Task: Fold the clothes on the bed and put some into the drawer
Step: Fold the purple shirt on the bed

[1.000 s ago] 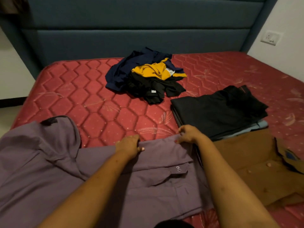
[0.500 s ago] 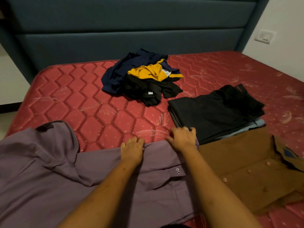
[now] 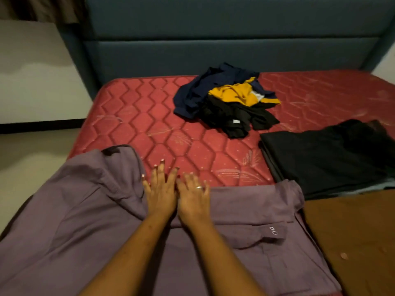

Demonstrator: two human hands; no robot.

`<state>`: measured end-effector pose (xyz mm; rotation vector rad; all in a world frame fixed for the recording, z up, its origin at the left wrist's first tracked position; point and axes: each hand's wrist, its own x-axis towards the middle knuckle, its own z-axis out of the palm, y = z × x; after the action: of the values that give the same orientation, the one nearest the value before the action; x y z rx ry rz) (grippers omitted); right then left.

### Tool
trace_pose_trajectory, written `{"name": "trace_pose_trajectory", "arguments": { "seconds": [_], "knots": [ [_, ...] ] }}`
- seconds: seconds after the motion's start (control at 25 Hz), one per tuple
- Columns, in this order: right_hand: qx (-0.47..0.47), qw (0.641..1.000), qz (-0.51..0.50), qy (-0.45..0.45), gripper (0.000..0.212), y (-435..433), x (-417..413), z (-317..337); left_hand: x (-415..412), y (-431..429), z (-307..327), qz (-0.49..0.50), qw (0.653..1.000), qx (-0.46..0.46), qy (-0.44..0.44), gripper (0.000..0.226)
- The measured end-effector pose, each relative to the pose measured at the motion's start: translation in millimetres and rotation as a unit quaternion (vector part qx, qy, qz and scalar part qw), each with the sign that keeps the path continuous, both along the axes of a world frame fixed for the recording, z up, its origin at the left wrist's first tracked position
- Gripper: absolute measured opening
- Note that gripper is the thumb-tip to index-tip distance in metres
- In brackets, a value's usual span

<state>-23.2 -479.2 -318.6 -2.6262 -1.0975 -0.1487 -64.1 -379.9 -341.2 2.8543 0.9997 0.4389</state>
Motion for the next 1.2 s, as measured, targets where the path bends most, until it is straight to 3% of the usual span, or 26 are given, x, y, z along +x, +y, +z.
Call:
{"name": "trace_pose_trajectory", "arguments": {
  "seconds": [0.08,0.24,0.32,0.4,0.44,0.52,0.6,0.68,0.84,0.88,0.96,1.04,1.12,1.2],
  "knots": [
    [-0.035,0.993,0.095,0.062,0.052,27,-41,-13,-26,38,6,0.071,0.995,-0.004,0.068,0.045],
    [-0.158,0.971,0.166,0.073,0.054,43,-44,-32,-53,111,23,0.109,0.980,0.033,0.160,0.050],
    [-0.159,0.968,0.191,0.042,0.060,47,-37,-35,-46,138,27,0.128,0.974,0.029,0.186,0.048],
    [-0.180,0.961,0.195,0.073,0.067,49,-37,-33,-39,158,30,0.159,0.971,-0.018,0.176,0.048],
    [-0.189,0.960,0.191,0.077,0.069,50,-36,-30,-39,166,30,0.180,0.971,-0.066,0.144,0.046],
    [-0.219,0.953,0.184,0.097,0.071,54,-36,-24,-50,177,35,0.211,0.962,-0.176,-0.009,0.044],
    [-0.267,0.942,0.167,0.114,0.061,59,-37,-18,-71,171,46,0.213,0.918,-0.266,-0.204,0.058],
    [-0.320,0.926,0.153,0.133,0.053,67,-38,-7,-101,144,64,0.209,0.865,-0.301,-0.343,0.069],
    [-0.408,0.897,0.128,0.113,0.060,95,-46,29,-168,67,69,0.220,0.808,-0.344,-0.425,0.083],
    [-0.370,0.913,0.135,0.105,0.056,106,-55,39,-188,54,65,0.211,0.788,-0.378,-0.438,0.080],
    [-0.187,0.952,0.166,0.179,0.043,128,-83,53,-228,47,58,0.188,0.716,-0.464,-0.486,0.061],
    [-0.038,0.929,0.195,0.312,0.046,144,-119,64,-260,53,60,0.198,0.654,-0.542,-0.490,0.035],
    [-0.007,0.909,0.180,0.375,0.063,156,-148,67,-290,56,66,0.208,0.629,-0.607,-0.439,0.023],
    [0.011,0.925,0.127,0.359,0.080,165,-163,61,-311,60,69,0.215,0.616,-0.635,-0.414,0.028]
  ]
}}
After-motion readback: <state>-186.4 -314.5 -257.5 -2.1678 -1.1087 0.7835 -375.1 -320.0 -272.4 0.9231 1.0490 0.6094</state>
